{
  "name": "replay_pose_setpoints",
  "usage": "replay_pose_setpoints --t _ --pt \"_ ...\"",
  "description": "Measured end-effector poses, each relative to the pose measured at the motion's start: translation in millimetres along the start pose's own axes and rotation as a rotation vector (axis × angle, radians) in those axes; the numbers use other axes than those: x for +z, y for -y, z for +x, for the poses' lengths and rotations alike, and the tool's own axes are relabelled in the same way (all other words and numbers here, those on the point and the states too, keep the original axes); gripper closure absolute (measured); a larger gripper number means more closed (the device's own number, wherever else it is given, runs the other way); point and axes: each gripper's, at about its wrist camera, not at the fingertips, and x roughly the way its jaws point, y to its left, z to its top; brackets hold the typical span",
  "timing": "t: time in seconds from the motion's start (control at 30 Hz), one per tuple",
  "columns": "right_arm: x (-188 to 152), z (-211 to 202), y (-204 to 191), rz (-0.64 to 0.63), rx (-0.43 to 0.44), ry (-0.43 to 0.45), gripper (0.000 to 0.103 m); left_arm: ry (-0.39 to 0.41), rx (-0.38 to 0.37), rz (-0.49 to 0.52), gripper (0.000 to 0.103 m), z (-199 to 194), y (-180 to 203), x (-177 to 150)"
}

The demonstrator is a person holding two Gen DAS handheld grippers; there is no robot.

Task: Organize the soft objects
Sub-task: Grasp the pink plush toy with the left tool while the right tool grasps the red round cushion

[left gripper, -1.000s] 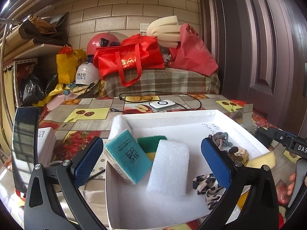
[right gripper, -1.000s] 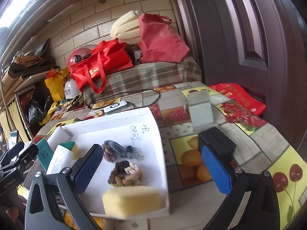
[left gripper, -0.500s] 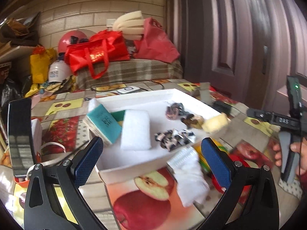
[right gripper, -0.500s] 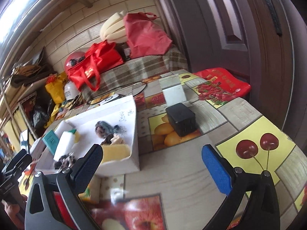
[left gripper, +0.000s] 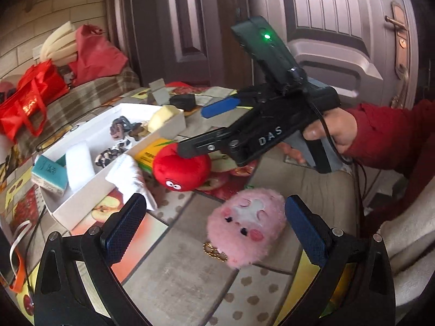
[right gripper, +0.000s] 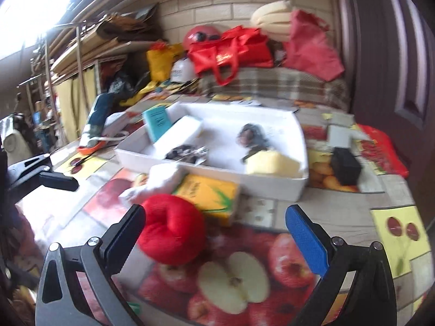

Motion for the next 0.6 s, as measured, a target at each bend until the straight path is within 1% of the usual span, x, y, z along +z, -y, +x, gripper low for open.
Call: replay_pose_setpoints --t 0.17,0.23,0.3,0.37,0.5,0.53,0.57,0.6 --pt "0.4 14.2 -15.8 -0.050 0.059 -0.052 0.001 -0.110 -0.074 0.084 0.000 22.7 17.7 0.8" --pt "-0.4 17.2 -20.4 -0.062 0.079 -0.068 0.001 -0.126 -0.077 0.116 0.000 28.3 25.5 1.1" --pt "-1.4 22.1 -25.6 -0.080 0.086 -0.091 0.001 -0.133 -0.080 0.126 0.000 32.2 28.0 2.2" --pt "-2.8 26.2 -31.5 -0.105 0.087 -0.116 0.009 -0.149 -0.092 0.120 0.001 37.6 28.4 2.2" --pt "-4.4 33.0 -34.9 -0.121 0.084 -0.151 0.018 -0.165 -0.109 0.098 0.003 42.5 24.1 3.8" --pt "-4.5 33.8 -35.9 -0.123 0.088 -0.157 0.022 -0.171 -0.111 0.092 0.004 42.7 24.0 2.8" --pt "-4.8 34.5 -35.5 -0.125 0.090 -0.164 0.025 -0.181 -0.116 0.087 0.008 44.3 23.2 2.6" --pt "-5.4 35.9 -35.9 -0.128 0.091 -0.172 0.026 -0.194 -0.119 0.083 0.010 46.5 22.6 2.4"
